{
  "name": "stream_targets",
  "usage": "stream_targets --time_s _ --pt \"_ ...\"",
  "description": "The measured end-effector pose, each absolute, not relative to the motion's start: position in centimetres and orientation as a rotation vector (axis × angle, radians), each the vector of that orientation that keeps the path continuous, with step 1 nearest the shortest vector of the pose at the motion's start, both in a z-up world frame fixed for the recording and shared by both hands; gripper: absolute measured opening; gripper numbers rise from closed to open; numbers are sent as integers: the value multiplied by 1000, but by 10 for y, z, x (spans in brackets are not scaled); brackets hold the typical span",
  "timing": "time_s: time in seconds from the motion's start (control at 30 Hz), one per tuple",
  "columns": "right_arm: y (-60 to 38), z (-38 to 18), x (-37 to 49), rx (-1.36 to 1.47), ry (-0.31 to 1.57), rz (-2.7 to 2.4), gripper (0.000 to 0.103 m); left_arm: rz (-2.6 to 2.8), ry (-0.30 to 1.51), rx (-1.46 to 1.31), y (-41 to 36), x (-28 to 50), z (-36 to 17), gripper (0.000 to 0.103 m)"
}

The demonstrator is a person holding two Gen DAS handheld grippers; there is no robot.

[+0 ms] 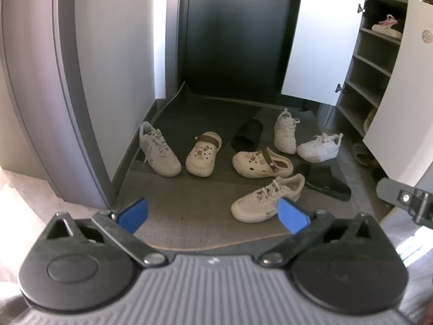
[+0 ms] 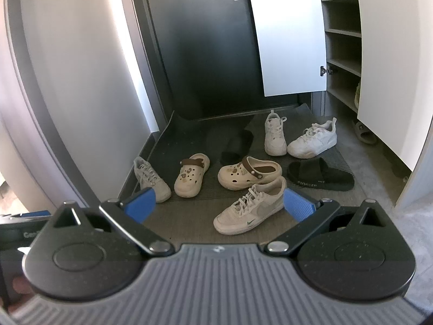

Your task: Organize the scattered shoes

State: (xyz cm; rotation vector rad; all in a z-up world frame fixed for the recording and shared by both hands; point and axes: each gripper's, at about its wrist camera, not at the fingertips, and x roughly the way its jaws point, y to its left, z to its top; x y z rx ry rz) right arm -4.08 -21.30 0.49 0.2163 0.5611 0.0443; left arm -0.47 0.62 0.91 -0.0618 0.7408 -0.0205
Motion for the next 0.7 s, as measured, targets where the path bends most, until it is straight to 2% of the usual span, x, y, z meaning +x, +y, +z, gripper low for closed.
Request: stream_targets --time_s 0.7 --pt "-217 4 -41 238 563 30 103 -25 743 -62 2 -10 9 103"
